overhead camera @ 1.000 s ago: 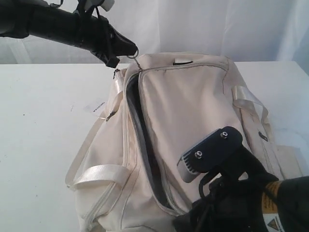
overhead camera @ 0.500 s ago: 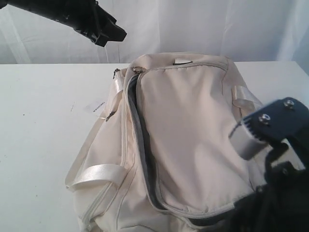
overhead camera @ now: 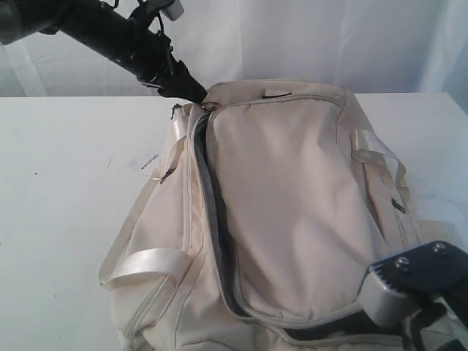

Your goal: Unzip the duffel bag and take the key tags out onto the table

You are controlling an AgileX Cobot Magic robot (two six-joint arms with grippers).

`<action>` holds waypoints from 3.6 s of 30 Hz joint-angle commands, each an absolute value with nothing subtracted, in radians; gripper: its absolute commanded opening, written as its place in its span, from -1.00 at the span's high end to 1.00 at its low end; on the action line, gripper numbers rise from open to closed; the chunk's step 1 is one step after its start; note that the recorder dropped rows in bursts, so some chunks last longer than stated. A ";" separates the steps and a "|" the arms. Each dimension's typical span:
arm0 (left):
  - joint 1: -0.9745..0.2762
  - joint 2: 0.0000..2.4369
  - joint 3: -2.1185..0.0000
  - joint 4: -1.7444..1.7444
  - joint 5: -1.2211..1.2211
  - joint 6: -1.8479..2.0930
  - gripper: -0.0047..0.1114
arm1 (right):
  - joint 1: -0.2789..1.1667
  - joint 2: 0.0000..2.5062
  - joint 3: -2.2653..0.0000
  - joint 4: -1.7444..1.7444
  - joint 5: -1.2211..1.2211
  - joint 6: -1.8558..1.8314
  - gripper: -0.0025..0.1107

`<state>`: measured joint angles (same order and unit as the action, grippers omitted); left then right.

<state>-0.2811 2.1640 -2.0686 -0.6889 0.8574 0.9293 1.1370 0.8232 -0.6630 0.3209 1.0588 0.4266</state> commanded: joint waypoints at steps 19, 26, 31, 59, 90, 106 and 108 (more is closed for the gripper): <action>-0.177 2.188 -2.077 -0.656 1.037 0.810 0.92 | 1.136 1.056 -0.447 -0.029 0.667 0.762 0.31; -0.046 2.170 -2.077 -0.733 1.221 0.793 0.92 | 1.104 1.121 -0.459 -0.444 0.702 1.064 0.31; 0.043 2.109 -1.979 -0.821 1.221 0.755 0.92 | 0.979 1.137 -0.522 -0.601 0.744 1.095 0.31; 0.197 1.407 -0.935 -0.851 1.063 0.782 0.92 | 0.555 1.724 -1.203 -0.566 0.454 0.614 0.30; 0.197 1.204 -1.257 -0.892 1.217 0.791 -0.05 | 0.896 1.565 -1.268 0.660 0.566 -1.015 -0.16; 0.009 1.210 -1.015 -0.884 0.948 1.018 -0.05 | 0.946 1.754 -1.268 0.598 0.824 -0.922 -0.30; -0.014 1.210 -0.982 -0.878 0.895 1.044 -0.05 | 0.946 1.754 -1.268 0.599 0.908 -0.901 -0.30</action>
<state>0.0179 1.2132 -1.0223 -0.8668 0.9532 1.0077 0.9412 1.7557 -1.2640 0.5984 0.7771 -0.9351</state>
